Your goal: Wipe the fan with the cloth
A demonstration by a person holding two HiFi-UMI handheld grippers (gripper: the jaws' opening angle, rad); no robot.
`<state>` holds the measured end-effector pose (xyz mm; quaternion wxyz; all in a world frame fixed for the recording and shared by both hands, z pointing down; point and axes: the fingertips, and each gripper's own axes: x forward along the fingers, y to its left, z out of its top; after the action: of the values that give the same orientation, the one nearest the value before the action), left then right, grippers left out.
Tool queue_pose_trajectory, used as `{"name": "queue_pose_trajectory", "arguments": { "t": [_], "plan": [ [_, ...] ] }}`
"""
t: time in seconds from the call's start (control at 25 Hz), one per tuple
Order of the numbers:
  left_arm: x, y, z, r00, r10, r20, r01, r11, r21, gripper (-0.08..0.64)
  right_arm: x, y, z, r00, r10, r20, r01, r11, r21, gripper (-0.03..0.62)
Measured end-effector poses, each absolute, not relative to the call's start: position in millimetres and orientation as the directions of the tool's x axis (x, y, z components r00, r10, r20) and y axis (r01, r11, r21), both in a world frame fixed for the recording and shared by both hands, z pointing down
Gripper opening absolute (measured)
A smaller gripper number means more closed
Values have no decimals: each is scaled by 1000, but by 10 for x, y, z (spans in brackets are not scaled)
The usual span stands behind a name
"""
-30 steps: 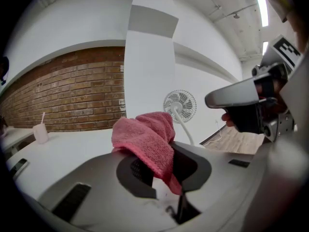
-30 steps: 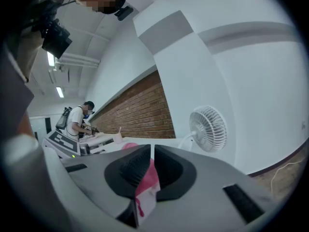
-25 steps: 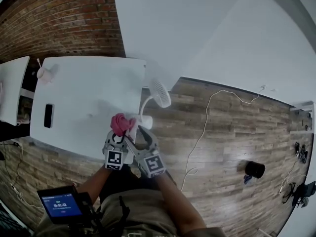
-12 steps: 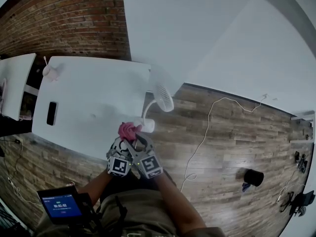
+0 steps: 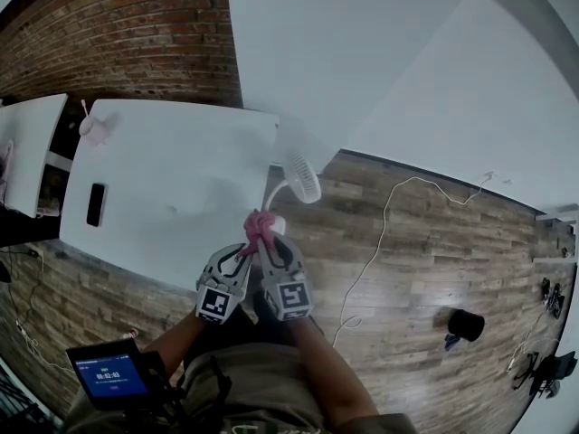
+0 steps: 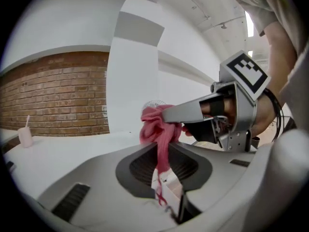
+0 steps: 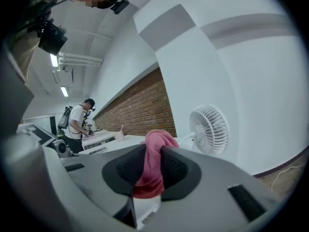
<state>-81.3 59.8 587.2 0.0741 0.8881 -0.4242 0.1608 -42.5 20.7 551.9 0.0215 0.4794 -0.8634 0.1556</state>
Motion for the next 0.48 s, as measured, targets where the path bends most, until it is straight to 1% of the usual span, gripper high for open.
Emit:
{"name": "queue_pose_trajectory", "arguments": {
  "t": [0.08,0.16,0.24,0.36,0.4,0.48],
  "plan": [
    [-862,579,5881,589,-733,342,-779,-628,-4,92,-307,184,5547,-513,-838,185,-852,472,-227,98],
    [-890,556,5898,596,-732,330,-767,-641,-37,92,-306,202,5540,-509,-841,186,-858,477,-190,100],
    [-900,537,5868,594,-731,335,-771,-637,-24,92,-301,217,5523,-489,-853,181,-870,462,-172,100],
    [-832,559,5822,621,-711,331,-763,-645,45,95,-173,184,5475,-416,-891,181,-903,380,-203,100],
    [-814,571,5837,633,-702,328,-757,-649,73,109,-86,151,5489,-381,-907,178,-915,343,-213,100],
    [-863,611,5947,646,-689,329,-750,-653,105,106,117,82,5513,-299,-940,164,-940,260,-221,98]
  ]
}}
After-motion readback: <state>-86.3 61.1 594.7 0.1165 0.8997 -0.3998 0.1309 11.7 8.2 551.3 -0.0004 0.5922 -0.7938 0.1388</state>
